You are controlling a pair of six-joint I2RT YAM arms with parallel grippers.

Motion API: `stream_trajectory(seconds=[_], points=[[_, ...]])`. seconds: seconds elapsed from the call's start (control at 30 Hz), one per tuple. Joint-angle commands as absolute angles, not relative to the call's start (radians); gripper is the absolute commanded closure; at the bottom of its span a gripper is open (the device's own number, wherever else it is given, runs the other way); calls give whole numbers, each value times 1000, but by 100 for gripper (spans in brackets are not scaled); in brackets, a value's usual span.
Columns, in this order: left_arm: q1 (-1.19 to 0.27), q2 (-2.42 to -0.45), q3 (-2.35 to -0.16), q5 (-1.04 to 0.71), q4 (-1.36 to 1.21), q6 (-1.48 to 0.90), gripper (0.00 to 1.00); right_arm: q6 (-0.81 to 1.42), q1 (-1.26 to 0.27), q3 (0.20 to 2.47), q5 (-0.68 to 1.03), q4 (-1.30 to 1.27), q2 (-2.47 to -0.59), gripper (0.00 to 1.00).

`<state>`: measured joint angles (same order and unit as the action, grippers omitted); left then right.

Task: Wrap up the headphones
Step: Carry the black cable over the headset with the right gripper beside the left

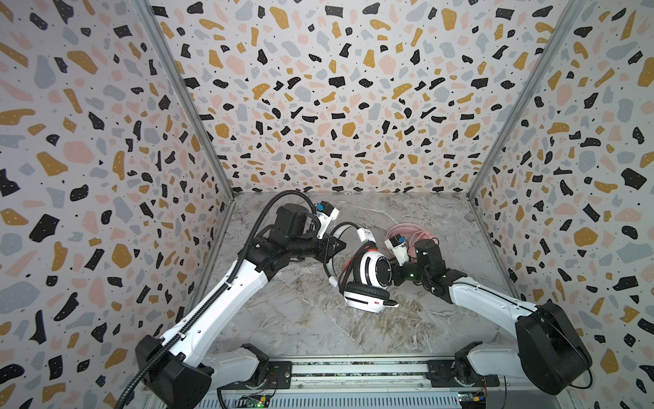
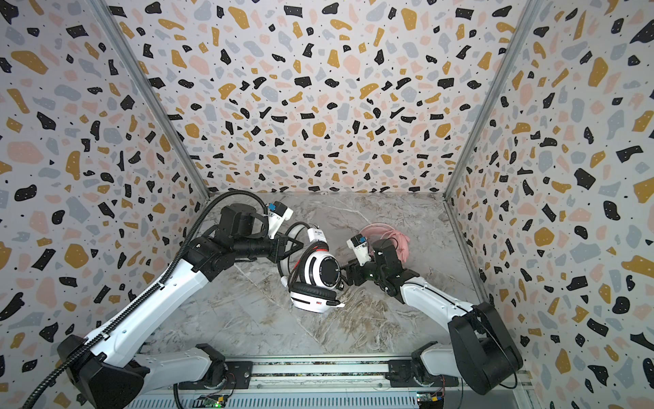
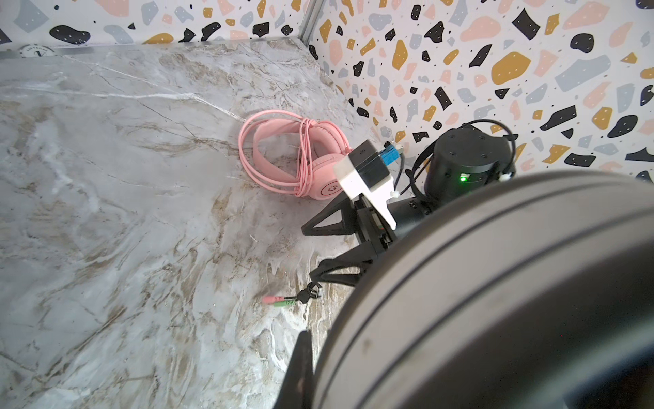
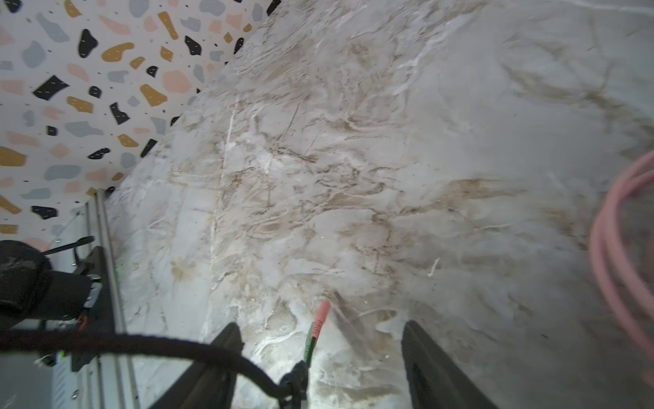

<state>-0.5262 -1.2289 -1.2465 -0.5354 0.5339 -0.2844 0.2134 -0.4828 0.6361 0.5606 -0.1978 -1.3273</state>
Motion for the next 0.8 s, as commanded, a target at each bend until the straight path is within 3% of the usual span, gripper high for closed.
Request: stream_trajectory(seconds=[0.0,0.4,0.77], points=[[-521,-1234,-1310,-605,517,-328,100,237,-501,643,658,-298,-1361,22],[-520,-1247,-1371,-613,519,-351,100,290,-555,669,719,-517,-1569,16],[-493,-1256,-1395,-575,527,-358,100,286,-595,612,676,-549,-1576,35]])
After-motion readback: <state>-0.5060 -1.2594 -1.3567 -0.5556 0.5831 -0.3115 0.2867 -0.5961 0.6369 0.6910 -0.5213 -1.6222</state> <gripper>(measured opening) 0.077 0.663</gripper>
